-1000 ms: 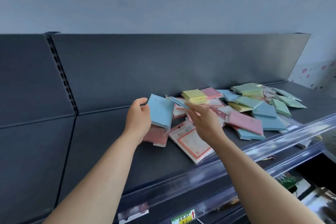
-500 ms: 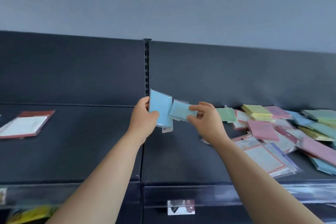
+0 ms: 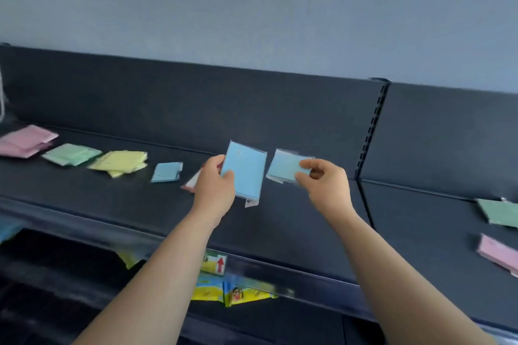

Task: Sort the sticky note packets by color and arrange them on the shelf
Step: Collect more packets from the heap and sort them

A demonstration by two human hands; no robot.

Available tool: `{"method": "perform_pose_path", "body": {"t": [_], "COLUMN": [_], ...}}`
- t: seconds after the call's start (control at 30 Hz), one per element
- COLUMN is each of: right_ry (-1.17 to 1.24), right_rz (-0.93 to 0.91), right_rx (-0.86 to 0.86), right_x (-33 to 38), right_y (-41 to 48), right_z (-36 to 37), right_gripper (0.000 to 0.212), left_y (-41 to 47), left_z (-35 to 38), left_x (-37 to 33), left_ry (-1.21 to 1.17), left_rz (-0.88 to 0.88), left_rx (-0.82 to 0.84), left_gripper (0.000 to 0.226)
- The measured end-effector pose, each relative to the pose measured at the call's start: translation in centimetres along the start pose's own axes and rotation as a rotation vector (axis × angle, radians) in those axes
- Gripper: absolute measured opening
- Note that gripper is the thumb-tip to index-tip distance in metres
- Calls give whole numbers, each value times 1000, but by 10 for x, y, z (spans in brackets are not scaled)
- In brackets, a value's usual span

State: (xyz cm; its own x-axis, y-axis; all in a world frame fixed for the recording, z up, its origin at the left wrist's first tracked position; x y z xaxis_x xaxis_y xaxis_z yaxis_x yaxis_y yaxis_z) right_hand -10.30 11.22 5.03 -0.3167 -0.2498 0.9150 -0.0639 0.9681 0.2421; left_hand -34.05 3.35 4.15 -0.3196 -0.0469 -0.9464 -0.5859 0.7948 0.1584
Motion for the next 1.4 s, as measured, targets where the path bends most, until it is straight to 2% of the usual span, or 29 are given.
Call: {"method": "perform_pose_path", "body": {"t": [0.2,0.37,0.53,0.63,0.77,0.8,0.87,0.93,0.97,1.13,1.2,1.3,1.33,1.4], "right_ry": [16,-36,-35,-42,-51,-48,-41,-56,-72,-206,-291,-515,-589,-700], "right_rz": [-8,-7,5,-6,-22,-25,-29,-18,-9,-15,-26,-95,-114,-122], "right_rx": [33,90,128,144,183,201,234,265,279,330,354,362,360,384], "right_x": [23,32,35,38,39,39,37,34,32,33,37,43,44,44], "right_y": [-9,-5,12,30,52,56,61,65,66,66,64,58,56,51], "right_z": [89,138,171,187,210,217,231,244,251,280,289,300,303,309], "right_gripper": [23,26,25,25,31,34,43,50,52,54,51,24,18,24], "left_y": [31,59,97,119,143,148,154,158,158,166,167,167,166,165], "left_z": [-89,-130,-144,-139,-123,-119,-114,-113,-114,-122,-126,-131,-132,-135], "left_x": [37,63,77,83,97,101,108,113,114,112,109,102,98,92], "left_ry": [73,120,191,228,324,342,391,430,441,429,436,500,519,573], "left_rz": [-33,-69,-86,-81,-99,-94,-73,-74,-73,4,37,94,111,149], "left_rx": [-72,-107,-134,-119,-47,-31,-9,-9,-3,28,47,67,79,97], "left_gripper": [37,37,36,23,33,32,14,40,43,33,21,10,11,29]}}
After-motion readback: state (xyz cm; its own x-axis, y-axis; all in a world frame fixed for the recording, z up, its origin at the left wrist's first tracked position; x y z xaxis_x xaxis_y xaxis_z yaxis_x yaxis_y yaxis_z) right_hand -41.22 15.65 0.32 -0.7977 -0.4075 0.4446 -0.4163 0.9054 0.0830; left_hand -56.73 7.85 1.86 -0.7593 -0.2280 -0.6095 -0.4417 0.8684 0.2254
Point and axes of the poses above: each hand's wrist, its own y-axis towards the middle knuckle, its own z-axis out of the palm, x = y × z, the point moved 10 cm from there along y, towards the middle knuckle, and after that the axes turned 1 degree about y, right-handed, at the moved point
